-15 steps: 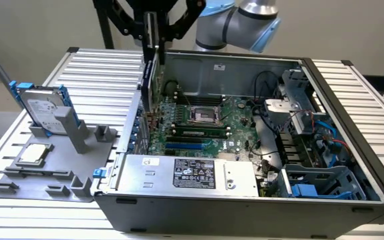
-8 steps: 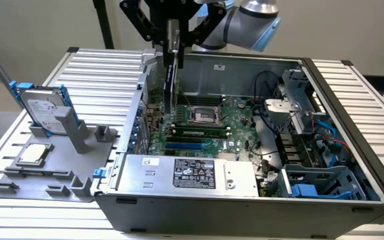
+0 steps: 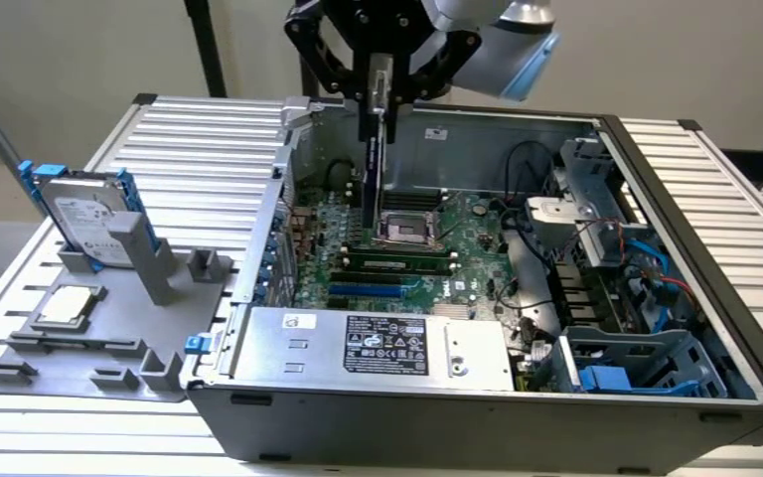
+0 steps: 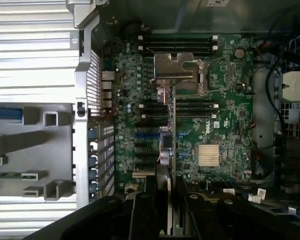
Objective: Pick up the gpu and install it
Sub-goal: 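Pick up the gpu and move the gpu toward the slot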
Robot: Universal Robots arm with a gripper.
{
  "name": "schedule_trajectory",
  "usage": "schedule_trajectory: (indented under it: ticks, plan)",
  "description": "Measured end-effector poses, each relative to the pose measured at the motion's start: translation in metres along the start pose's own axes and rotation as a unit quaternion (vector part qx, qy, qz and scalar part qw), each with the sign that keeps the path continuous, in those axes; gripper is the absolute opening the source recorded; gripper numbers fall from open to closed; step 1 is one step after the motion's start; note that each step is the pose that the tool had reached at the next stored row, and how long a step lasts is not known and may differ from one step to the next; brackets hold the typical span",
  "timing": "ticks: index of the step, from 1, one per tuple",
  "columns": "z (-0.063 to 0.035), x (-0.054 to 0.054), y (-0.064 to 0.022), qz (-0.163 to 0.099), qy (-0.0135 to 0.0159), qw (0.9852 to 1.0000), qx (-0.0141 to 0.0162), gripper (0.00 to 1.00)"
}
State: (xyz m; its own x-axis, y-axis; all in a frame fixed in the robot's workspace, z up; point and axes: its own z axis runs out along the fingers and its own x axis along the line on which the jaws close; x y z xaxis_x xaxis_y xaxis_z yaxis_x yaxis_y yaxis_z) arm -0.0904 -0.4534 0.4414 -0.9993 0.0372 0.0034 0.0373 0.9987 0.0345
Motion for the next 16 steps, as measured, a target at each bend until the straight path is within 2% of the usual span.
schedule_trajectory:
  ticks: [6, 16]
  plan:
    - [0.0111, -0.015, 0.0087, 0.0, 0.0, 1.0, 0.0012, 0.27]
    - [0.0293, -0.05, 0.0114, -0.003, 0.0, 1.0, 0.0039, 0.27]
